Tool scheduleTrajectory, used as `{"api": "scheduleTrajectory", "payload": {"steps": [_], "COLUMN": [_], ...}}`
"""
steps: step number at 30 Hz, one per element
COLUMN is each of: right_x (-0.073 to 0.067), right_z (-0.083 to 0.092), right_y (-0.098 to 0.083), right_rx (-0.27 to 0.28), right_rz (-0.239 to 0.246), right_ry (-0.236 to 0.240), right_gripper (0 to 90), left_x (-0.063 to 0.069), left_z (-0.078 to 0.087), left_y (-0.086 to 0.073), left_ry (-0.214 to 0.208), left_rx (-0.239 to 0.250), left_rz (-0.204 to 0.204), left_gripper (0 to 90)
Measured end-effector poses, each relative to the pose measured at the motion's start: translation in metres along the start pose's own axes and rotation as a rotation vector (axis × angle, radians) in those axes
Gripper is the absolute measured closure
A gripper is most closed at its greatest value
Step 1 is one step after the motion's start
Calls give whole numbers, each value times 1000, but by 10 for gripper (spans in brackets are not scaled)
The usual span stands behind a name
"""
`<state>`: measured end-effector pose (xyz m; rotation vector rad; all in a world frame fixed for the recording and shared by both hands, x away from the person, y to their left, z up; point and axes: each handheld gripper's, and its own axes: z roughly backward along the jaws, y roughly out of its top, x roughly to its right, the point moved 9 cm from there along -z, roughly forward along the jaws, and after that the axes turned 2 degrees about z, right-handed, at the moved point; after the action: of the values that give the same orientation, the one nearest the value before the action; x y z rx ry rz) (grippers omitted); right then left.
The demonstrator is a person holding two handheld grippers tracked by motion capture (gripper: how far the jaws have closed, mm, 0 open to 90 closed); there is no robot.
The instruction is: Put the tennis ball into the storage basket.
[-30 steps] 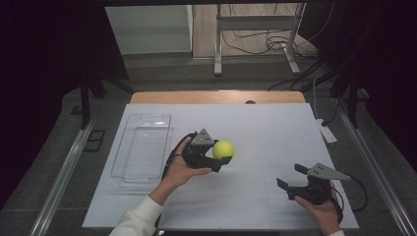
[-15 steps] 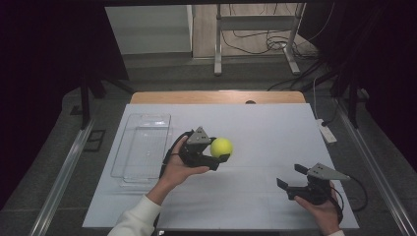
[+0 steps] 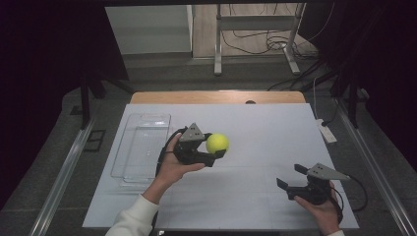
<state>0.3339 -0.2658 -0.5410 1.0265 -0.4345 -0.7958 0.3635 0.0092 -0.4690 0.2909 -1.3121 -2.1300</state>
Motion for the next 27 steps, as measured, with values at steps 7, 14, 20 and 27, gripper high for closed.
{"api": "scheduleTrajectory", "payload": {"steps": [7,14,20,27], "right_x": [0,0,0,0], "right_z": [0,0,0,0], "right_y": [0,0,0,0], "right_rx": [2,2,1,0], "right_rz": [0,1,2,0], "right_ry": [0,0,0,-1], "right_gripper": [98,98,98,98], "left_x": [-4,-7,-9,-14], "left_z": [4,8,12,18], "left_y": [2,4,5,7], "left_ry": [10,22,27,37], "left_rx": [14,20,28,41], "left_rz": [5,2,7,14], "left_gripper": [263,263,263,263]}}
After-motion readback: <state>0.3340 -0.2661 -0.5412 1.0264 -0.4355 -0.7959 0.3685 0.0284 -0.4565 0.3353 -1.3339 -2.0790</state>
